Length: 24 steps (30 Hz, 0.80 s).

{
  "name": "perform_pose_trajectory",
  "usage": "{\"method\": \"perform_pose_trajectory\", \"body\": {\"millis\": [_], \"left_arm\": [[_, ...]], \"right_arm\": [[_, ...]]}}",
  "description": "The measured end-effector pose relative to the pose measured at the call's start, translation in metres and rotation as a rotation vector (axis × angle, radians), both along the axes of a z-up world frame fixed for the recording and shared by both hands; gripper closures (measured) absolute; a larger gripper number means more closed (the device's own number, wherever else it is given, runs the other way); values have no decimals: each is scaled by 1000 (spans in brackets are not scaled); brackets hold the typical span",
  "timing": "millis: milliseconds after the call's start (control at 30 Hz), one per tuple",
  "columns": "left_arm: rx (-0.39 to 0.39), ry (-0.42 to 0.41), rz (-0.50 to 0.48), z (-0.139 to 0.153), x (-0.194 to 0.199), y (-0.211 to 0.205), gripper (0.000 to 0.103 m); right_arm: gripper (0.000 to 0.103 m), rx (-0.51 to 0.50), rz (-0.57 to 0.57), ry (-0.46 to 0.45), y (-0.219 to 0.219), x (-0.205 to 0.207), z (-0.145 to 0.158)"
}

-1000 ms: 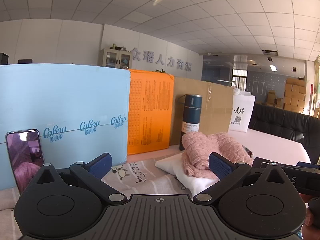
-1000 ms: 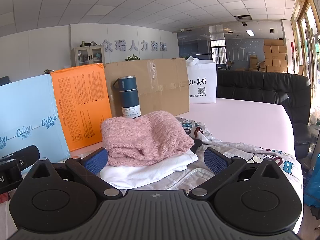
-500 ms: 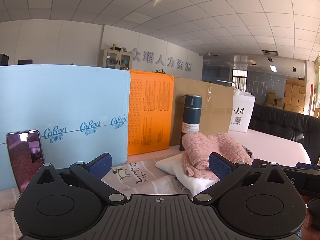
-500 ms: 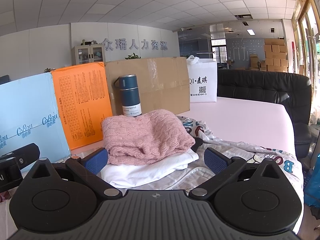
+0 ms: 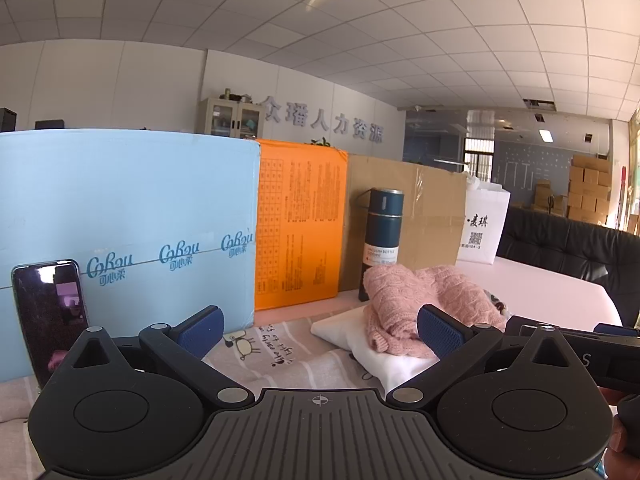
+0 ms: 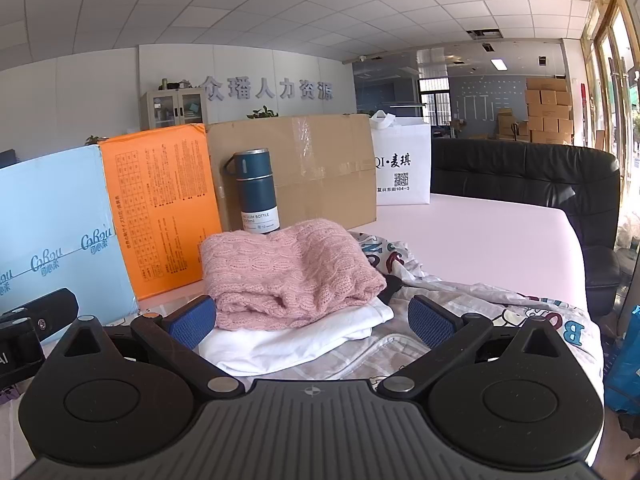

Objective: Fold clothes

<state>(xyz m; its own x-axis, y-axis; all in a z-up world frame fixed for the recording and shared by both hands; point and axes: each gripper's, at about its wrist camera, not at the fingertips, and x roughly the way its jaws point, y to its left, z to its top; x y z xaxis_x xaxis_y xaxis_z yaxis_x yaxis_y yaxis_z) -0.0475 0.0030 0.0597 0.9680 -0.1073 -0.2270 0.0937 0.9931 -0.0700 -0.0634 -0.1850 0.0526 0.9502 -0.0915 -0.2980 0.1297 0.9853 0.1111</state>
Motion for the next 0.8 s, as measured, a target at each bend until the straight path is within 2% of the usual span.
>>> {"method": "perform_pose_trajectory", "body": {"millis": [800], "left_arm": [[-8,0,1,-1,1,-1,0]], "right_arm": [[0,0,-9,5,-2,-2,1]]}}
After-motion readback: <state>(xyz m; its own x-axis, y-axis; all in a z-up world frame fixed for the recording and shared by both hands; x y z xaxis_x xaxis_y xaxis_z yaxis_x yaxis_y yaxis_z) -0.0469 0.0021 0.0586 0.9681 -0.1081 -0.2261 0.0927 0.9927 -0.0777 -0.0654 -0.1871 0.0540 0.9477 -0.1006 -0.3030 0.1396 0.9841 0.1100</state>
